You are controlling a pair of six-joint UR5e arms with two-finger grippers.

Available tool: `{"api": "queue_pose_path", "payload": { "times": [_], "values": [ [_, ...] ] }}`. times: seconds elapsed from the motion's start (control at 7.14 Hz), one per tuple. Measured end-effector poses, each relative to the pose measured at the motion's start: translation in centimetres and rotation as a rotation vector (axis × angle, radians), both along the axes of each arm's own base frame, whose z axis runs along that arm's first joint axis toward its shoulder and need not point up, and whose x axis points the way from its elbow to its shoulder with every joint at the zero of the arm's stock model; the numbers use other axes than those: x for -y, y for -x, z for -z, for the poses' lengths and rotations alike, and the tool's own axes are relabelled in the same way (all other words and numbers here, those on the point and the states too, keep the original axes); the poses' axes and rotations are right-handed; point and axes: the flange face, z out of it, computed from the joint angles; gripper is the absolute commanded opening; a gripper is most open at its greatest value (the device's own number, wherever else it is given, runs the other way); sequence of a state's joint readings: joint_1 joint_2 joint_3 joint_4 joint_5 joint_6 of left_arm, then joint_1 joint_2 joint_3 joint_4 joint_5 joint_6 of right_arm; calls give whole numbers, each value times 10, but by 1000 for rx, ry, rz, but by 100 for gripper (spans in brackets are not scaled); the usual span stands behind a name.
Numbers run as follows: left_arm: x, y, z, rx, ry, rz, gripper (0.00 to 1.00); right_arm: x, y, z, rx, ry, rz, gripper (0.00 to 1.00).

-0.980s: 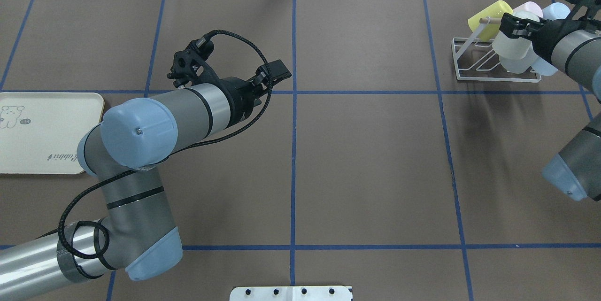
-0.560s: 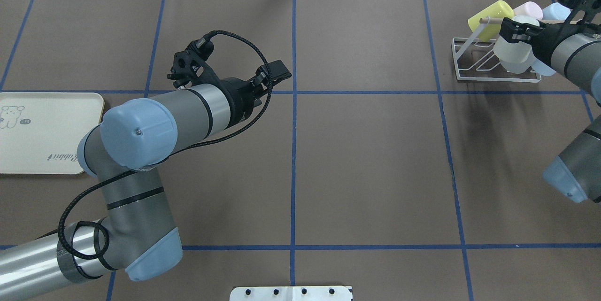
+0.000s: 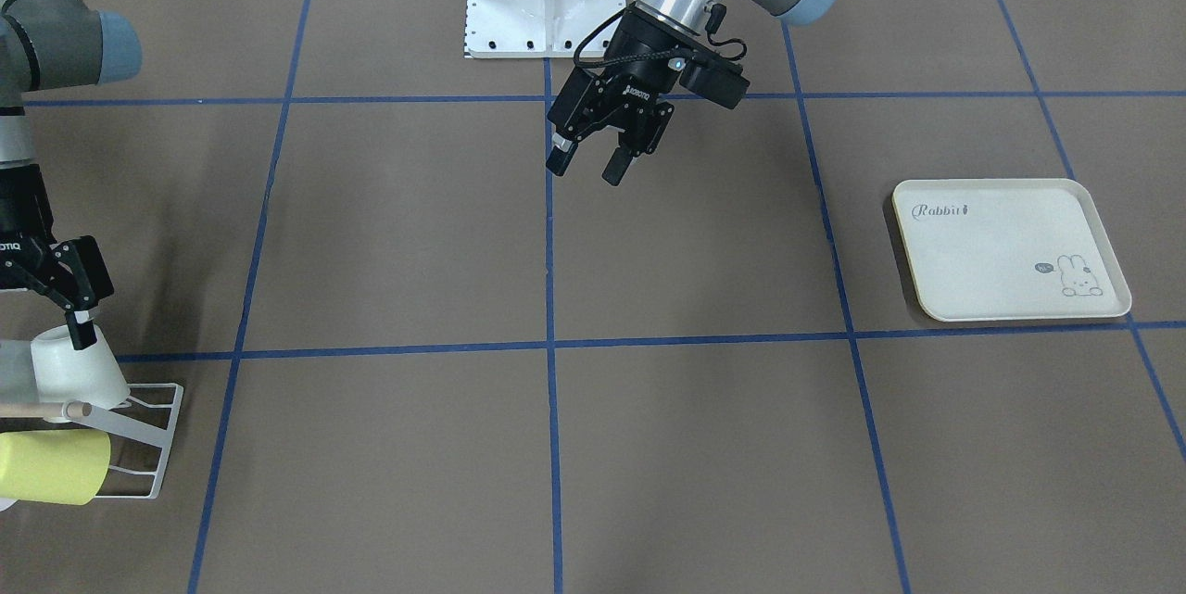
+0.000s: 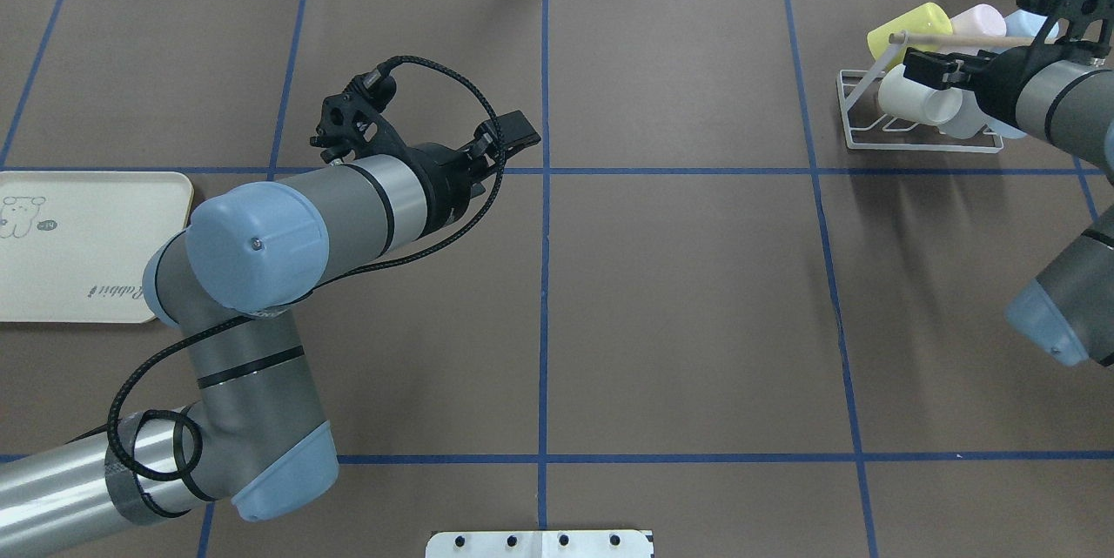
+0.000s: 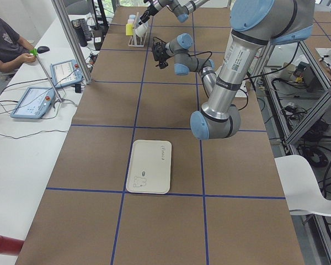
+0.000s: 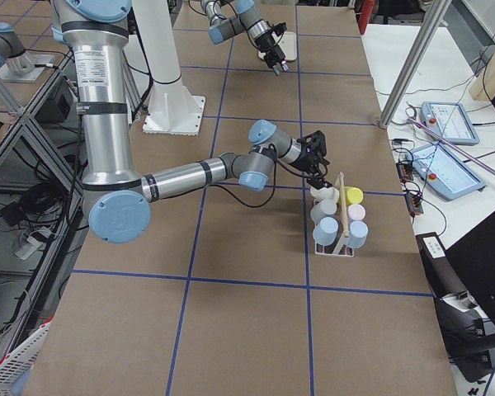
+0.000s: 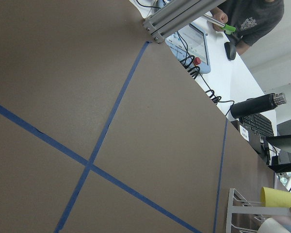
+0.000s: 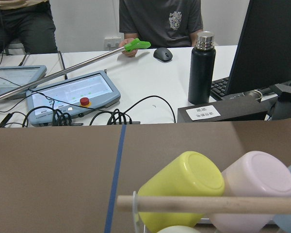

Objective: Transfer IKEA cup to right arm and place on rack

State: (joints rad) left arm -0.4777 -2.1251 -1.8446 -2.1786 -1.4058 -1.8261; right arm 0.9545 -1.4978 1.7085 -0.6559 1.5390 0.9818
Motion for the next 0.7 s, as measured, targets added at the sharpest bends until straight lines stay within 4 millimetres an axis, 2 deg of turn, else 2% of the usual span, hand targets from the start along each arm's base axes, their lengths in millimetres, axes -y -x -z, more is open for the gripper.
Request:
{"api": "queue_pose_path", "payload": {
  "times": [0.28, 0.42, 0.7],
  "values": [
    [11, 8, -5, 74, -33, 10, 100, 16, -42, 5, 20, 65, 137, 100],
    [22, 18, -9, 153, -51, -1, 100, 20, -67, 1, 4, 97, 220, 100],
    [50, 58, -15, 340, -73, -76, 100, 24, -116, -14, -22, 170, 365, 100]
  ]
}}
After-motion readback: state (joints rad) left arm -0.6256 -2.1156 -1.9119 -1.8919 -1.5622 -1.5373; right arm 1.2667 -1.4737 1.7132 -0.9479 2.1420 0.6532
